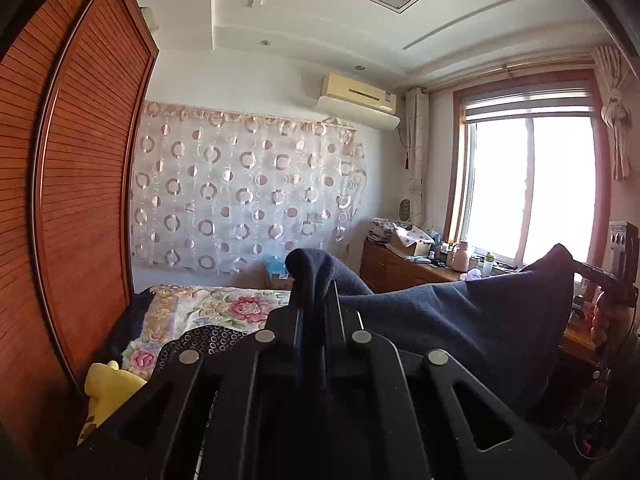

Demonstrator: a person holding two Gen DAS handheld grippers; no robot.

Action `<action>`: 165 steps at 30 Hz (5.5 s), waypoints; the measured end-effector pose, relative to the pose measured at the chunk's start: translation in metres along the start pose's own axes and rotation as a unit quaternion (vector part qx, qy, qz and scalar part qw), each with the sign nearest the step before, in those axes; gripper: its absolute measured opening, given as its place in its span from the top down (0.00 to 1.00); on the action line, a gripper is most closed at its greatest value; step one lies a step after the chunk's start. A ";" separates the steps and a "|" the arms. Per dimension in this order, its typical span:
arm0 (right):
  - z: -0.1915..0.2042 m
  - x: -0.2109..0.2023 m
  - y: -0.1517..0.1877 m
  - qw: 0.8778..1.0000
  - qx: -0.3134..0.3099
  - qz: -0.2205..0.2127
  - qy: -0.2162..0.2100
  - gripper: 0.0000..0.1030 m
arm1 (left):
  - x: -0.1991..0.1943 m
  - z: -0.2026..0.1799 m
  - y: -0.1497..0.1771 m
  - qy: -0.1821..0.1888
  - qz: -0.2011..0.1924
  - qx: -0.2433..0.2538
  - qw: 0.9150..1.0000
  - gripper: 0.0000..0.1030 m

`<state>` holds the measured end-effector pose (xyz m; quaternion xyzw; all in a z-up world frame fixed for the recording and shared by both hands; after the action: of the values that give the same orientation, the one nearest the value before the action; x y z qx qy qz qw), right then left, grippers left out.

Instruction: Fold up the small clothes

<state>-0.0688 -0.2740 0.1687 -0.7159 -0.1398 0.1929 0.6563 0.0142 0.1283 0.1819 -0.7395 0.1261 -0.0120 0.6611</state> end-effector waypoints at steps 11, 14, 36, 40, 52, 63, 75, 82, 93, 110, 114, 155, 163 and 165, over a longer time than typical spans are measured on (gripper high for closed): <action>0.000 -0.022 -0.012 1.000 -0.015 -0.005 0.003 0.90 | 0.007 0.005 -0.011 -0.017 -0.002 0.007 1.000 0.92; -0.010 0.008 -0.011 1.000 -0.023 0.013 0.013 0.90 | 0.043 0.013 -0.008 -0.030 0.015 0.012 0.999 0.92; -0.090 0.316 0.198 0.940 0.050 0.330 0.066 0.61 | 0.248 0.049 0.174 -0.070 0.262 0.048 0.961 0.28; -0.090 0.288 0.212 0.943 0.059 0.323 0.055 0.57 | 0.228 0.041 0.191 -0.058 0.272 0.037 0.960 0.25; -0.070 0.226 0.275 0.927 0.112 0.356 0.048 0.57 | 0.212 0.022 0.272 -0.040 0.346 0.026 0.937 0.25; -0.075 0.249 0.283 0.924 0.162 0.343 0.037 0.57 | 0.218 0.019 0.303 -0.047 0.368 0.028 0.928 0.25; -0.069 0.249 0.297 0.936 0.175 0.302 0.038 0.55 | 0.220 0.017 0.304 -0.050 0.366 0.029 0.929 0.19; -0.068 0.247 0.298 0.936 0.182 0.300 0.032 0.54 | 0.220 0.018 0.303 -0.038 0.362 0.026 0.931 0.19; -0.068 0.247 0.297 0.936 0.180 0.301 0.032 0.54 | 0.213 0.045 0.281 -0.052 0.314 -0.054 0.946 0.62; -0.068 0.247 0.298 0.936 0.181 0.301 0.031 0.54 | 0.226 0.045 0.282 -0.080 0.310 -0.051 0.946 0.94; -0.072 0.245 0.297 0.934 0.198 0.297 0.026 0.54 | 0.227 0.046 0.275 -0.083 0.305 -0.047 0.948 0.94; -0.028 0.129 0.253 0.967 0.113 0.226 0.025 0.97 | 0.120 0.034 0.244 -0.064 0.236 -0.061 0.968 0.96; -0.035 0.145 0.281 0.951 0.140 0.273 0.032 0.97 | 0.122 0.041 0.278 -0.085 0.281 -0.058 0.954 0.96; -0.034 0.144 0.281 0.950 0.137 0.278 0.032 0.97 | 0.121 0.041 0.279 -0.086 0.281 -0.058 0.954 0.96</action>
<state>0.0600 -0.2671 -0.1216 -0.6355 0.1139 0.3622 0.6723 0.0909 0.1177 -0.1151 -0.7095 0.2720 0.2456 0.6019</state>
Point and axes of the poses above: each gripper's, at about its wrist camera, not at the fingertips, and x roughly the way its jaws point, z to its left, y to its underside, the point moved 4 cm from there along x, roughly the way its jaws point, and after that the axes turned 1 degree about x, right-handed, at the moved point
